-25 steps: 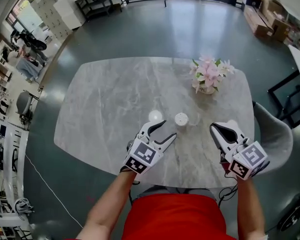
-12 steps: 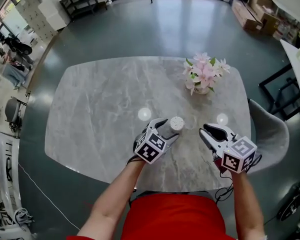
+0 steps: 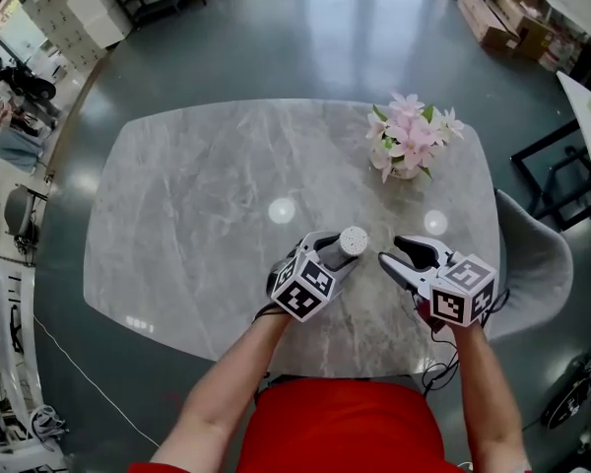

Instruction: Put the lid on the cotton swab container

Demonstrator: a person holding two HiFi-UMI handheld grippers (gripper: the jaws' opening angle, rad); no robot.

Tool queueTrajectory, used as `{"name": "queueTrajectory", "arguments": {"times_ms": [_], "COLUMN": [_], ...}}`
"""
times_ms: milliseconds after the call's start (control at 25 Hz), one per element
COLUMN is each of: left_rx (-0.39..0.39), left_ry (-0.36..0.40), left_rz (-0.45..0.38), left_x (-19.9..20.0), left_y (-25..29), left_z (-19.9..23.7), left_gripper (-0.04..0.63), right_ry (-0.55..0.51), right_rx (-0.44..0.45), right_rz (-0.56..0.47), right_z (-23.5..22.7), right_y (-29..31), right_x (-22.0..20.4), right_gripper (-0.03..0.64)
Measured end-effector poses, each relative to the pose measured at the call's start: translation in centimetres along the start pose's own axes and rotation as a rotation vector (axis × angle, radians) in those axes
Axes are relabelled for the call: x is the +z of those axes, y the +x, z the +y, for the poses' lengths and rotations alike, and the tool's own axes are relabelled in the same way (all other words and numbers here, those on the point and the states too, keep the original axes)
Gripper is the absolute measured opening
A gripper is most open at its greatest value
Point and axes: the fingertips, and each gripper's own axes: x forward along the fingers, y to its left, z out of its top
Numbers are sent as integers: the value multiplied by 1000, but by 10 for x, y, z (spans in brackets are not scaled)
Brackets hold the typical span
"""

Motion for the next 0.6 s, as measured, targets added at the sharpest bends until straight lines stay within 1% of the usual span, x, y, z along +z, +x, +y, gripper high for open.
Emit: {"name": "queueTrajectory", "arguments": {"times_ms": [240, 480, 520, 600], "left_rx": [-9, -18, -20, -24], "left_ry": [23, 23, 23, 23], "left_rz": [-7, -14, -15, -16], "left_x": [-1, 0, 0, 1], "left_y": [3, 5, 5, 6], "left_z": [1, 0, 0, -1], "left_gripper": [255, 255, 255, 255], "right_ry": [-59, -85, -85, -84], "right_rx": [46, 113, 124, 144], "right_rz": [10, 88, 103, 132], "right_z": [14, 34, 37, 42], "right_y": [16, 47, 51, 60], "right_x": [14, 15, 14, 14], "right_gripper": [204, 201, 190, 140]}}
